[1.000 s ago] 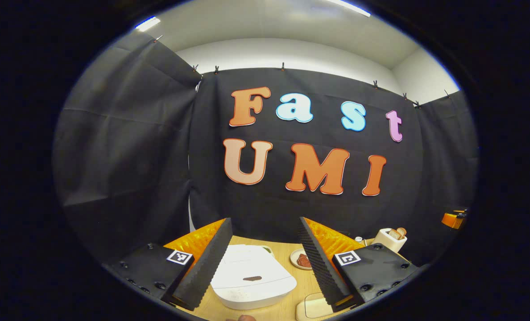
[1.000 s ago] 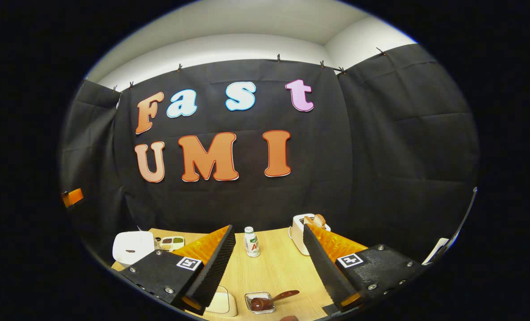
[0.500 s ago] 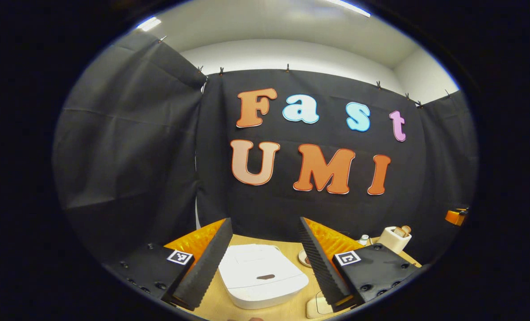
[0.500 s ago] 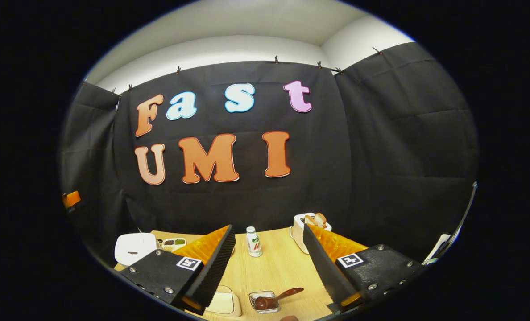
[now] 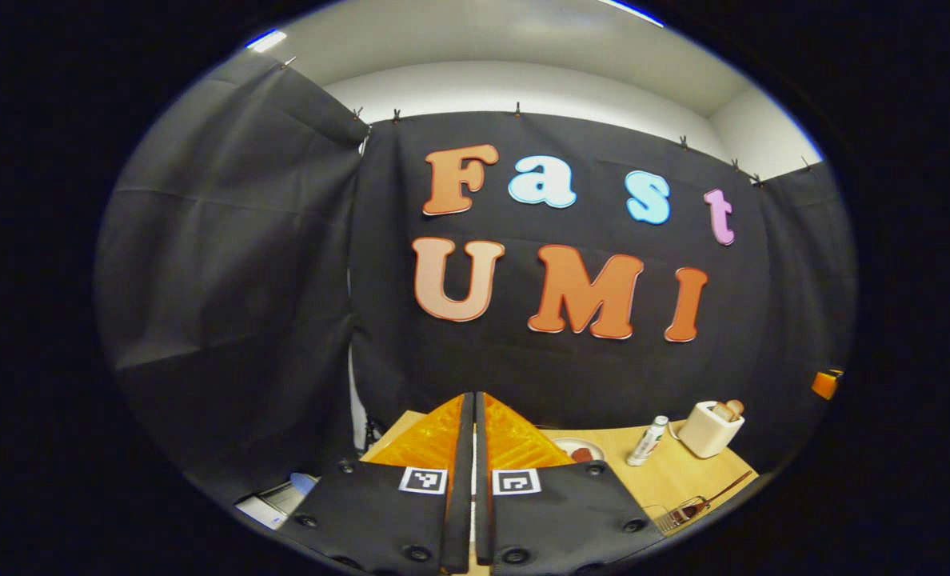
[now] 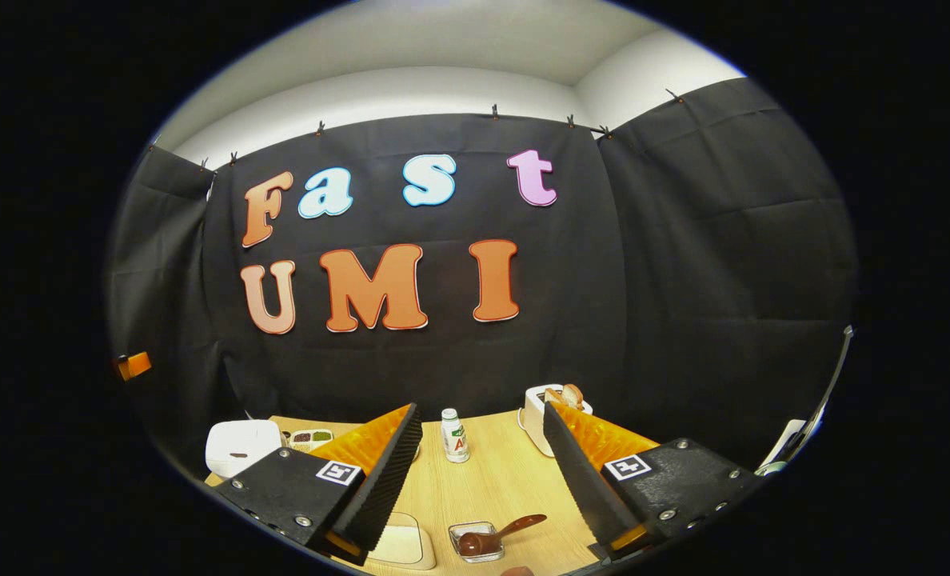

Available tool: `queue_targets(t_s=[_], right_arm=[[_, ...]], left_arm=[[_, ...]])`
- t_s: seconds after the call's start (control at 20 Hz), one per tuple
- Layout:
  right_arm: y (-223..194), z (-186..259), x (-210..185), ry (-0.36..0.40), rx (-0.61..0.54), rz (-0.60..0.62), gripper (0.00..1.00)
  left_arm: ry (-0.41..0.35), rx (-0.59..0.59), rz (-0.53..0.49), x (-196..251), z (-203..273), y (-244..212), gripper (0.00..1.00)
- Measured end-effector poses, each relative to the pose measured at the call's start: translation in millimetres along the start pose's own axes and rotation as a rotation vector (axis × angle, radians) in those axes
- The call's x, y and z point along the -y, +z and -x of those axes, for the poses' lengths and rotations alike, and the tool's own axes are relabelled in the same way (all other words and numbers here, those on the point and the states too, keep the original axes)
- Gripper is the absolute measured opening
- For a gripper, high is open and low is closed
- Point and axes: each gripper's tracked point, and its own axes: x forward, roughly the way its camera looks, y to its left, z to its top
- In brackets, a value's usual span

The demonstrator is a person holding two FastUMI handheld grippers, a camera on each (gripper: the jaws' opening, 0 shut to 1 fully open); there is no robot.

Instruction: Close the left gripper, press the button to open the rice cooker; take a wooden spoon from the chopstick holder with the right hand, scoop a spoonful of rice and pour it into the rice cooker, then put the wooden spoon back into the chopstick holder.

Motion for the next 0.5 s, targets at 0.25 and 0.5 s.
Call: queue_targets(t_s=[0.25,0.5], right_arm=[[-2,0,6,-0.007,0.003,-0.017,0.95],[-15,6,15,-0.018,-0.017,-0.038,1.00]], left_arm=[[-0.081,-0.135,-0.002,15,-9,-28,0.05],[-0.141,-0.278,-0.006,24,-30,-71,0.05]])
